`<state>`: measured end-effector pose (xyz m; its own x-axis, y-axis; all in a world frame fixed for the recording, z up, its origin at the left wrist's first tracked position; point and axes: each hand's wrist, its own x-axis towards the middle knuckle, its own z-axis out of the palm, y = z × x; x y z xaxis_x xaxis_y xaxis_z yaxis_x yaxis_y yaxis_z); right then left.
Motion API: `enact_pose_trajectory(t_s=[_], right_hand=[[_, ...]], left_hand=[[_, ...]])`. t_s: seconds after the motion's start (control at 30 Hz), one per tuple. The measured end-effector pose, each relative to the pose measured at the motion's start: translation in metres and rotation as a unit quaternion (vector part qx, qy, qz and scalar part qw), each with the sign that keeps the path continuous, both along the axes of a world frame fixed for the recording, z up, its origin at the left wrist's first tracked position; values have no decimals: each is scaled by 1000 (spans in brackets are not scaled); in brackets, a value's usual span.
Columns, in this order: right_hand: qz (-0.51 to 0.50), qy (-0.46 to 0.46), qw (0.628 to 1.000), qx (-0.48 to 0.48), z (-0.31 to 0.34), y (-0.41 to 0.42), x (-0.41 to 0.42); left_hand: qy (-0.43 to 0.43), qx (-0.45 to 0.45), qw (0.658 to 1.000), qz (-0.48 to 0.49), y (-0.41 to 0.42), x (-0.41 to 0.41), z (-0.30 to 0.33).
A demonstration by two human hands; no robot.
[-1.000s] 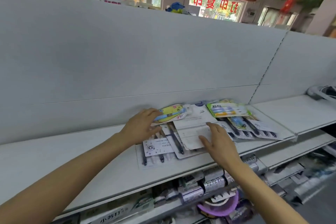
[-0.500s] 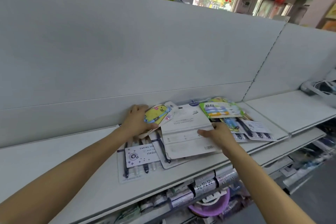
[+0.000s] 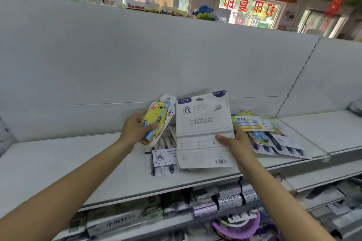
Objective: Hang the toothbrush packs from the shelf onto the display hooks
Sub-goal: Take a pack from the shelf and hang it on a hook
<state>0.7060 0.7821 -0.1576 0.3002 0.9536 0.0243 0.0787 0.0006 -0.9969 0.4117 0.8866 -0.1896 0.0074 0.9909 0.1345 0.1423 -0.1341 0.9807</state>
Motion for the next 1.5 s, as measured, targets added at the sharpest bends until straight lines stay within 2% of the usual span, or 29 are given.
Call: enact_pose_trajectory(t_s=[0.3,0.47,0.6,0.77,1.0,1.33,1.5], right_hand=[[83,-37,995,48,0,-27,-88],[142,0,989,42,-3,-47,-146],[193,21,980,35,-10,-68,-193],[241,-9,970,28,-14,-90,-251],[261,-34,965,7,-26,-128,-355],[229,-14,973,0,-59,-211,-549],[215,-23,976,-11,-67,-240,-618]], left_hand=[[-43,-14,997,64,-100,-82,12],[-47,-44,995,80,-155,-133,12],[-53,-32,994,95,-195,-173,12],[-69,-25,988,133,-237,-230,8],[-79,-24,990,115,-293,-331,-5],[-65,-21,988,136,-372,-536,-22],[-54,-30,988,141,-401,-612,-21]])
